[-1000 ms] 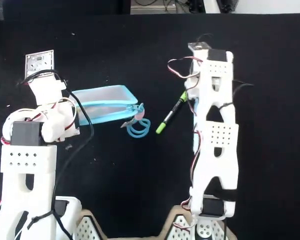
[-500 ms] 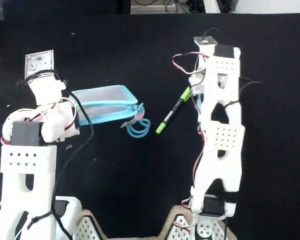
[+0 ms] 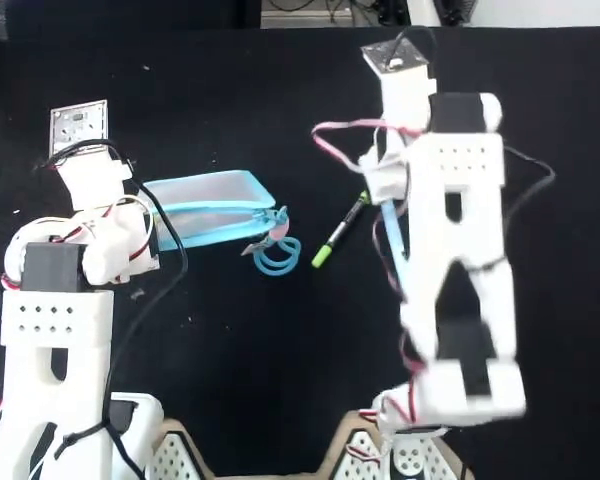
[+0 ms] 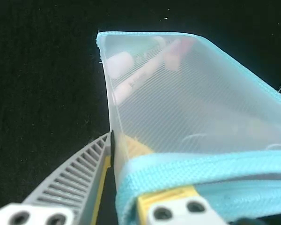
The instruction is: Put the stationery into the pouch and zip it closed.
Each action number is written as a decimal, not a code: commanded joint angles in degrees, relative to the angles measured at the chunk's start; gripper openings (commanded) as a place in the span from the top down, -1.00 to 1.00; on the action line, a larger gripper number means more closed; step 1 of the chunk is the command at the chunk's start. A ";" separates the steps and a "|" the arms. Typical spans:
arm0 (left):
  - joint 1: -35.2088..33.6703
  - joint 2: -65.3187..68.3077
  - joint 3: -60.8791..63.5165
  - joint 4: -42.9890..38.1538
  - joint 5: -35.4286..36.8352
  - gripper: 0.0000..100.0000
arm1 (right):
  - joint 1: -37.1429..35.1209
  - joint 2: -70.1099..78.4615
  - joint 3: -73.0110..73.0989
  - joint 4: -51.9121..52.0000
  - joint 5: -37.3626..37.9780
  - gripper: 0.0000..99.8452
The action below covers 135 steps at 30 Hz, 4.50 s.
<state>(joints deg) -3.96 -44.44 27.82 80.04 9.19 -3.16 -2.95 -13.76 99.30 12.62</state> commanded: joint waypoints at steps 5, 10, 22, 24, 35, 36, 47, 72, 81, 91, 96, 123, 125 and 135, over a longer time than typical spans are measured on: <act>-0.04 -0.09 -0.40 -0.26 -0.35 0.93 | -10.81 -28.88 9.45 -1.49 0.00 0.98; -0.04 -0.09 -0.31 -0.35 -0.35 0.93 | -20.66 -47.87 19.47 -8.97 -3.69 0.98; -0.04 -0.09 -0.22 -0.44 -0.35 0.93 | -37.89 -86.20 52.35 -46.33 -7.65 0.98; -0.04 -0.09 -0.22 -0.44 -0.35 0.93 | -39.82 -90.42 57.63 -54.24 -7.56 0.98; -0.04 -0.09 -0.22 -0.44 -0.35 0.93 | -41.23 -98.15 81.63 -82.46 -7.47 0.98; -0.04 -0.09 -0.22 -0.44 -0.35 0.93 | -41.23 -98.15 82.77 -84.13 -7.47 0.98; -0.04 -0.09 -0.22 -0.44 -0.35 0.93 | -40.79 -98.15 91.38 -94.33 -7.47 0.98; -0.04 -0.09 -0.40 -0.44 -0.35 0.93 | -41.14 -91.56 81.36 -66.29 -2.81 0.76; -0.04 -0.09 -0.31 -0.44 -0.35 0.93 | -40.62 -70.99 65.80 -64.26 -2.81 0.76; -0.04 -0.09 -0.22 -0.44 -0.35 0.93 | -16.09 -70.20 53.05 -43.52 -8.97 0.75; -0.04 -0.09 -0.22 -0.44 -0.35 0.93 | -6.59 -70.11 58.68 -43.60 -13.80 0.75; -0.04 -0.09 -0.13 -0.44 -0.35 0.93 | 3.08 -12.53 50.07 -57.49 -35.87 0.75; -0.04 -0.09 -0.13 -0.44 -0.35 0.93 | 3.25 -7.60 46.55 -57.23 -37.63 0.75; -0.04 -0.09 -0.13 -0.44 -0.35 0.93 | 3.34 12.79 21.93 -44.57 -38.24 0.64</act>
<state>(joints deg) -3.96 -44.44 27.82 80.04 9.19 -0.88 6.37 18.33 50.24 -25.01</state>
